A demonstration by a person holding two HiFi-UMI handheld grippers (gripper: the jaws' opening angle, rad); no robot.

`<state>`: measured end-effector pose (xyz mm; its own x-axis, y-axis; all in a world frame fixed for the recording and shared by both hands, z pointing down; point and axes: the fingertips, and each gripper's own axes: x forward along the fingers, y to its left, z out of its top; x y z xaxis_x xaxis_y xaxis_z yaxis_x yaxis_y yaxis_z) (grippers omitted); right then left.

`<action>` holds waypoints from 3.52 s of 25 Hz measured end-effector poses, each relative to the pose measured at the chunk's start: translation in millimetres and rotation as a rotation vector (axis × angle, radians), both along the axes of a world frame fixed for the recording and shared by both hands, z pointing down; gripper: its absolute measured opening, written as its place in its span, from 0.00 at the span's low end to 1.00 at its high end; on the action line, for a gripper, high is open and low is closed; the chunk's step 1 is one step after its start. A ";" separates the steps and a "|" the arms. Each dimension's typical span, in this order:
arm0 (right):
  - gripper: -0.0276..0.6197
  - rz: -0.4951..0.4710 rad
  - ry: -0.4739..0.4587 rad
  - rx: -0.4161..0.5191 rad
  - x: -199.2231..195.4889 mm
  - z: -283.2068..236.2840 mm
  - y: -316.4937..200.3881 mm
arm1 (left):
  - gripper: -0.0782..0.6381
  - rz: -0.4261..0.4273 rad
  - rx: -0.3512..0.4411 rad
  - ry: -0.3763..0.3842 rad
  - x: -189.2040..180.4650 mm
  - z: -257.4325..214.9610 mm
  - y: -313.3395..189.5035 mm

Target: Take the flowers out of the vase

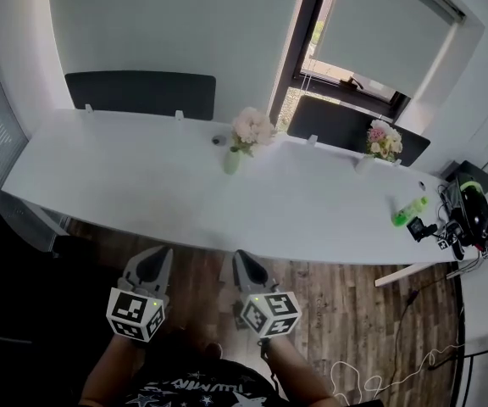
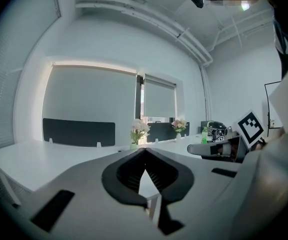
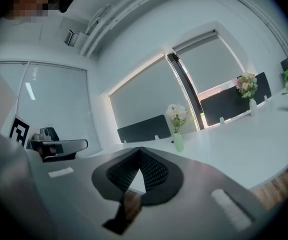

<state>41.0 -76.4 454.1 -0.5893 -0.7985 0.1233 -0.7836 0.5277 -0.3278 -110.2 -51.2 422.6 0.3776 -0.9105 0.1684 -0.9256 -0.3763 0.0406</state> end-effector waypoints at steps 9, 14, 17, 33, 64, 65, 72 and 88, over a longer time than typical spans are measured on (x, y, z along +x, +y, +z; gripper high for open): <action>0.05 0.051 0.044 -0.011 10.1 3.5 -64.3 | 0.12 0.066 0.027 0.024 4.3 2.0 -89.0; 0.05 0.103 0.046 0.005 15.6 -6.9 -119.3 | 0.12 0.147 0.057 0.011 15.2 -5.2 -146.2; 0.05 0.134 0.033 0.004 14.8 -10.9 -147.2 | 0.12 0.189 0.038 0.027 14.3 0.9 -171.8; 0.05 0.274 0.072 -0.063 11.6 10.8 -216.7 | 0.12 0.404 -0.001 0.053 19.9 28.1 -256.2; 0.05 0.113 0.083 -0.177 46.8 80.7 -319.5 | 0.59 0.437 -0.055 -0.115 93.9 147.6 -381.5; 0.05 0.107 0.087 -0.181 47.2 82.8 -320.0 | 0.59 0.434 -0.052 -0.109 96.6 149.3 -384.8; 0.05 0.077 0.079 -0.170 43.7 85.9 -328.3 | 0.59 0.410 -0.062 -0.127 106.3 173.4 -405.8; 0.35 -0.157 -0.044 -0.064 4.0 84.4 -353.6 | 0.47 0.405 -0.031 -0.114 113.1 165.3 -416.7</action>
<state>45.0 -430.0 538.5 -0.7120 -0.6876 0.1423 -0.6775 0.6196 -0.3963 2.9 -467.9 587.9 0.6813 -0.6861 0.2550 -0.7023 -0.7109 -0.0364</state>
